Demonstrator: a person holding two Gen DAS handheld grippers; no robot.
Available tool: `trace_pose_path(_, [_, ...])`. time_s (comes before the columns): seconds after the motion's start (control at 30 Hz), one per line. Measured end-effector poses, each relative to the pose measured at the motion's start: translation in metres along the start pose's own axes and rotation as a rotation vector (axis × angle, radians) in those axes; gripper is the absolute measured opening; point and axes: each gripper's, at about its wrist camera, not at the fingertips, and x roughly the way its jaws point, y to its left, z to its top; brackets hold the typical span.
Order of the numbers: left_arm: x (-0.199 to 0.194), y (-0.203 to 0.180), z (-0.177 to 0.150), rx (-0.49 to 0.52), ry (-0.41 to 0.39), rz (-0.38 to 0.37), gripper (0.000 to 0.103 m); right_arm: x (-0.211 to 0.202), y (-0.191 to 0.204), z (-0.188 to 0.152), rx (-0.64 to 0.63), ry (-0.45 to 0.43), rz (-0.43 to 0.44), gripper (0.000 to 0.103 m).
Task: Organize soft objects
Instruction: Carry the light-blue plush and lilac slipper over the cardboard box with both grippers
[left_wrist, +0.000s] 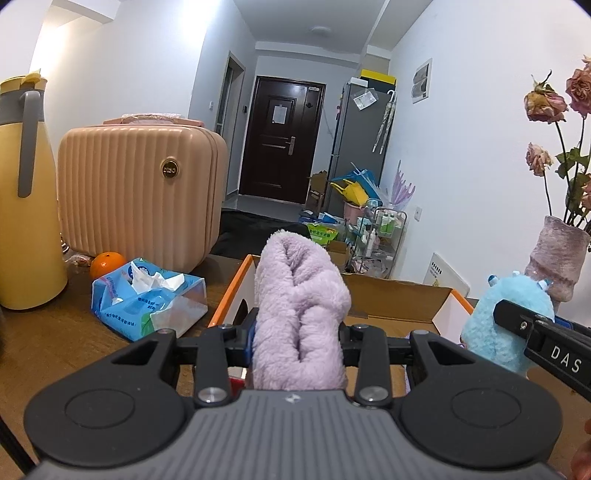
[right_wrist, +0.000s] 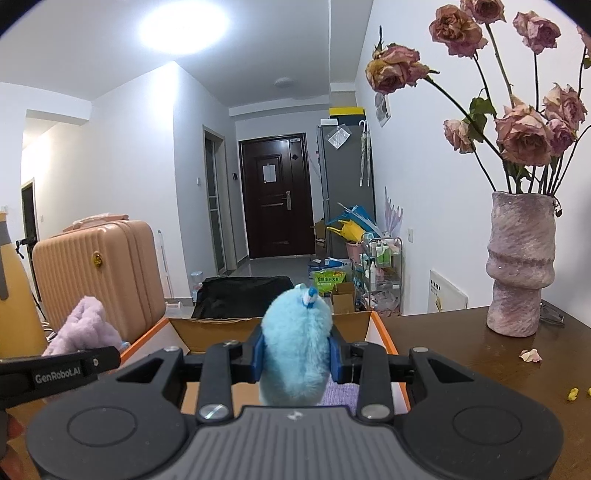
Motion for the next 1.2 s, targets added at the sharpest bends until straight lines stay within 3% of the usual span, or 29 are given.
trace_pose_path(1.2, [0.068, -0.002, 0.015, 0.014, 0.021, 0.047, 0.036, 0.083, -0.001, -0.007, -0.028, 0.179, -0.036, 0.032])
